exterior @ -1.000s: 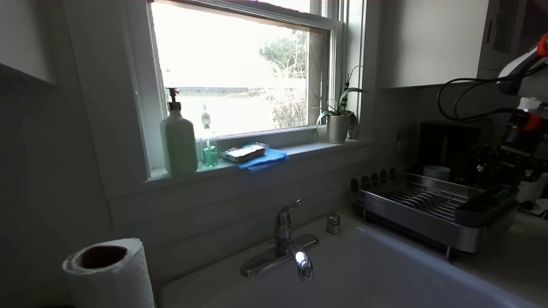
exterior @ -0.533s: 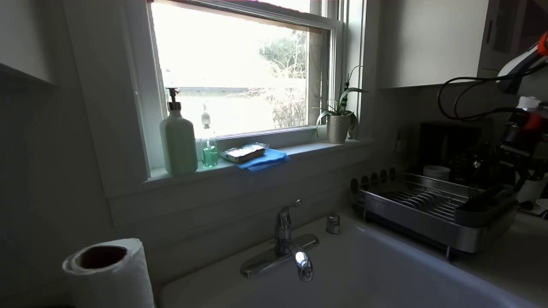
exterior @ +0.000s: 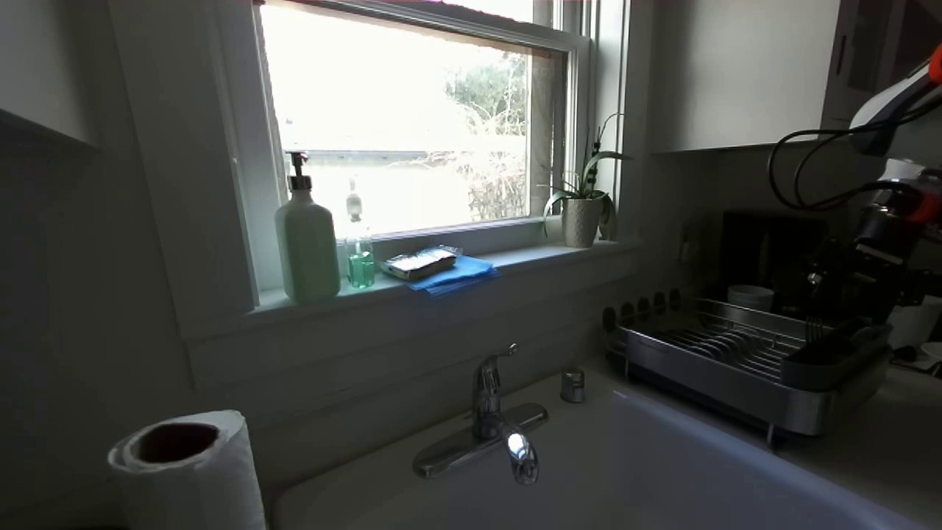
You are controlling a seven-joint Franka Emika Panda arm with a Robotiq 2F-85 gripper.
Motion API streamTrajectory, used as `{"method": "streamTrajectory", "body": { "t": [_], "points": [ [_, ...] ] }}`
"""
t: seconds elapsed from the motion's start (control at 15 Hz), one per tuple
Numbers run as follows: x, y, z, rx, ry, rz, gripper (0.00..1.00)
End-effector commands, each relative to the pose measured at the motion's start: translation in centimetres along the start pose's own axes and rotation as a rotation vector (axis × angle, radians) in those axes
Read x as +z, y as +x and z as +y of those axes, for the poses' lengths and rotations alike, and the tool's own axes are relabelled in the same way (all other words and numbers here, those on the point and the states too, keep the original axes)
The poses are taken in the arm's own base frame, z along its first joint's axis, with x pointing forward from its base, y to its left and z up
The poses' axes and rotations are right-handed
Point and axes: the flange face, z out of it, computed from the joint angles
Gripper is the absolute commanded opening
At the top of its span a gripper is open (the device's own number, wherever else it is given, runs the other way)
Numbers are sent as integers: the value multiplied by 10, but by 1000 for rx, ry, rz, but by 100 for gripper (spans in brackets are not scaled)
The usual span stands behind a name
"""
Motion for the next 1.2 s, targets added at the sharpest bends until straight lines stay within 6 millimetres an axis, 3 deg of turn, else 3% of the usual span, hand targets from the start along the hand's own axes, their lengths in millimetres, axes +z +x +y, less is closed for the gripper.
{"method": "streamTrajectory", "body": {
  "t": [0.0, 0.33, 1.13],
  "points": [
    [2, -17, -9, -91, -4, 34, 100],
    [-5, -32, -24, -208, -24, 104, 100],
    [-59, -95, -42, -315, -166, 214, 100]
  ]
}}
